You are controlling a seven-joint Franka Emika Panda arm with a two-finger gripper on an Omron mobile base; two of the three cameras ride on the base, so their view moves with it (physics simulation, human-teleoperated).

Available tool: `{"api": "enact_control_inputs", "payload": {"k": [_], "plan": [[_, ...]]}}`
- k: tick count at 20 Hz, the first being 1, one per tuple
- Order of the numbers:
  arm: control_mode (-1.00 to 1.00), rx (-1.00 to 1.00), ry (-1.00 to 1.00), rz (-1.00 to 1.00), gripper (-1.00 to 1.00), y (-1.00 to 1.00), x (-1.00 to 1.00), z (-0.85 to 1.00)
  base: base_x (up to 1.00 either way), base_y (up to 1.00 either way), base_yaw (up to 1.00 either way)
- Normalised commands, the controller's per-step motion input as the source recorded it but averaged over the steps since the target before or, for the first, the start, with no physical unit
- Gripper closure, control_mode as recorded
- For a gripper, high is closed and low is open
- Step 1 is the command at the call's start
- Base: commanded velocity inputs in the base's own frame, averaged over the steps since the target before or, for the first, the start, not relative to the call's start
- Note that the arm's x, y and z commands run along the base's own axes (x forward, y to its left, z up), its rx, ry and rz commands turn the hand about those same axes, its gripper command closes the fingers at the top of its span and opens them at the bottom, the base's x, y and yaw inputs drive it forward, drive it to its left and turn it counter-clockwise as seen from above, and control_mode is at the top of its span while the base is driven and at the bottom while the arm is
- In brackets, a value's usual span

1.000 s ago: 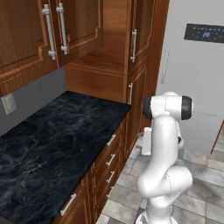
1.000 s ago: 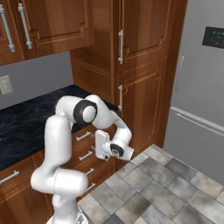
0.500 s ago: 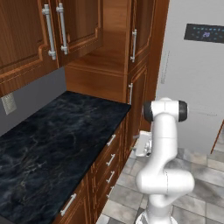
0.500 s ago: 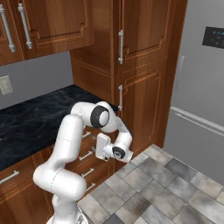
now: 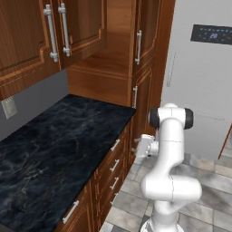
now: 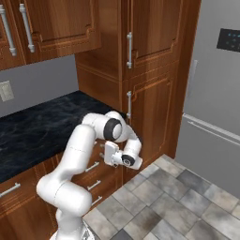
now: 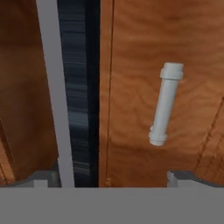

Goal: Take a straw from the drawer in front and place it inside the glass cup on the dining counter.

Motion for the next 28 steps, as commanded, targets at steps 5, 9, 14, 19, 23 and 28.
{"api": "enact_control_inputs", "payload": {"k": [5,9,14,19,23,28], "plan": [[-1.0,-0.06,-0.05,0.0,-1.0,0.21,0.21,-0.21,0.0,0.0,0.0],[-1.0,-0.04,-0.02,0.0,-1.0,0.29,0.19,-0.19,0.0,0.0,0.0],[-1.0,0.0,-0.01,0.0,-1.0,0.25,0.25,-0.13,0.0,0.0,0.0],[-1.0,0.0,0.0,0.0,-1.0,0.26,0.3,-0.15,0.0,0.0,0.0],[-1.0,0.0,0.0,0.0,-1.0,0.25,0.28,-0.17,0.0,0.0,0.0],[-1.0,0.0,0.0,0.0,-1.0,0.19,0.19,-0.16,0.0,0.0,0.0]]}}
